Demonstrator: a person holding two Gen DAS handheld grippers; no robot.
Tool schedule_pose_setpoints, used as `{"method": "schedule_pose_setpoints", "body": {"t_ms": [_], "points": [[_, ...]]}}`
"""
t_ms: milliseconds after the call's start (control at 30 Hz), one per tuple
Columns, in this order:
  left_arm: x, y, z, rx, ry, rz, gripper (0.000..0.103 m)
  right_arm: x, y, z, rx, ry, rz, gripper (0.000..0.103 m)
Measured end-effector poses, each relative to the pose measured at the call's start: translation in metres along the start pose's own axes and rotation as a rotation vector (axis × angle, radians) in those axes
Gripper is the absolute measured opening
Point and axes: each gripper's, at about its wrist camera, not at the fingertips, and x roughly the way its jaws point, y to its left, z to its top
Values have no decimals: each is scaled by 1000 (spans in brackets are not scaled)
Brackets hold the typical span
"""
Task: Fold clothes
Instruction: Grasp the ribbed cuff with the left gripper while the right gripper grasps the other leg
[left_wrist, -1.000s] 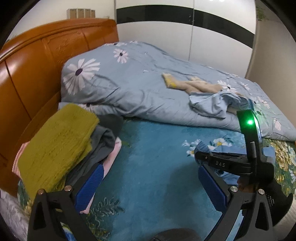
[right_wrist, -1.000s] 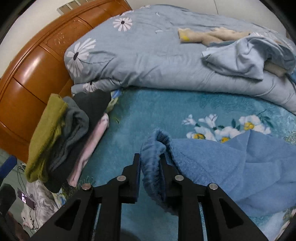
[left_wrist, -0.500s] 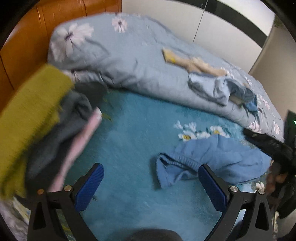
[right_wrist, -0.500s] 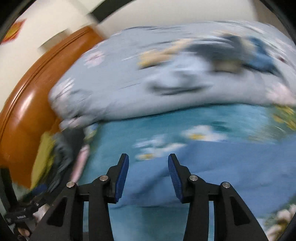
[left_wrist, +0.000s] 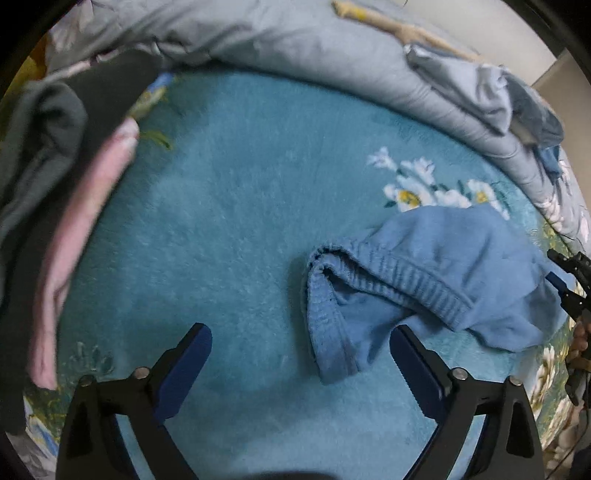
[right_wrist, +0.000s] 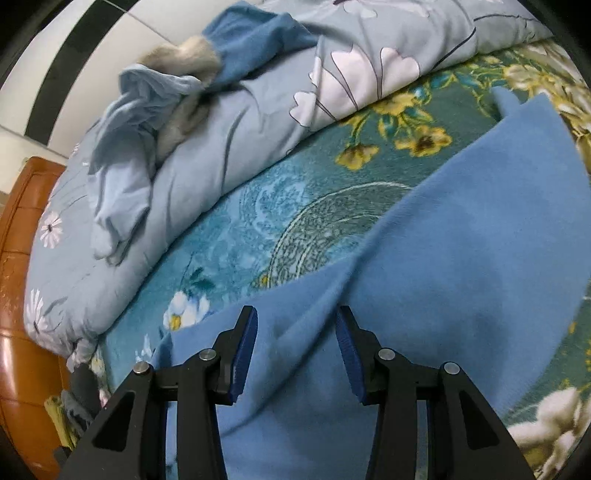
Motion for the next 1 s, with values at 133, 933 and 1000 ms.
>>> {"method": "schedule_pose_setpoints", "body": {"t_ms": [133, 933, 1000], "points": [[15, 3, 2, -28, 40, -19, 87, 4, 0, 0, 37, -7, -43, 16], [-38, 23, -46, -29, -68, -155, 23, -156, -44, -113, -38, -67, 139, 2], [-36, 33, -57, -28, -67, -147, 23, -154, -52, -128, -45, -34, 125, 2]]}}
